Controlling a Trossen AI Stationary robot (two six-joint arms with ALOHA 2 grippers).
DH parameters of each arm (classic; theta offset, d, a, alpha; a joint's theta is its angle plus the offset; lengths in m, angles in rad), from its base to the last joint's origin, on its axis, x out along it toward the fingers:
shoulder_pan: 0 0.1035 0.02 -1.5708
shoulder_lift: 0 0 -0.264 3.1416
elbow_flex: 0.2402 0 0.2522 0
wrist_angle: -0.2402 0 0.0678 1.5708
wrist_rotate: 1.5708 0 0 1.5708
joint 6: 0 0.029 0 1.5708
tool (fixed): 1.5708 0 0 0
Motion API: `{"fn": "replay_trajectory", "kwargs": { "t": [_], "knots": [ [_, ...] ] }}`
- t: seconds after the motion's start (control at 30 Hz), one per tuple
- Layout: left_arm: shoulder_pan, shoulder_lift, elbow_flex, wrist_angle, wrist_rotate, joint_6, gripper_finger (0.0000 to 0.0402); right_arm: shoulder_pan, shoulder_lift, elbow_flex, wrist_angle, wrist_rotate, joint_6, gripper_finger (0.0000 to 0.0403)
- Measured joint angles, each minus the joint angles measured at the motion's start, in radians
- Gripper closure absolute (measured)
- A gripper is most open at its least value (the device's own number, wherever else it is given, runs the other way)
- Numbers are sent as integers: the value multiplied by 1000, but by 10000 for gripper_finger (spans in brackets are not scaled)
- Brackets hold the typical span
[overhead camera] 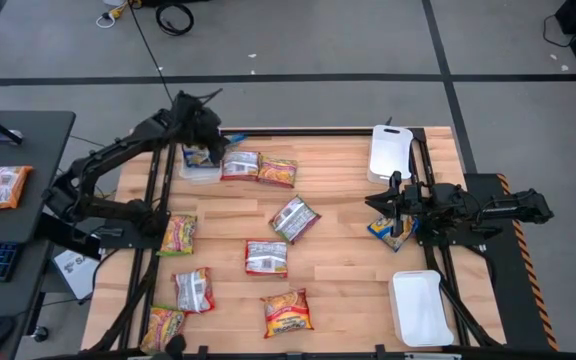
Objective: Sort Maruchan noodles
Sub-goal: Put the blue noodle pack into the top left white bin
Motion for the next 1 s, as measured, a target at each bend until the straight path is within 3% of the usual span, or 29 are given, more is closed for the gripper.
{"fn": "replay_trajectory", "kwargs": {
  "t": [0.23,0.43,0.73,1.0],
  "knots": [
    [1,-19,-64,-23,-38,-1,389,0,0,0,0,0,0,347],
    [19,-138,32,-184,-51,119,389,0,0,0,0,0,0,347],
    [112,-245,72,-435,-224,233,389,0,0,0,0,0,0,347],
    [129,-246,-77,-323,-194,213,389,0,0,0,0,0,0,347]
  ]
}}
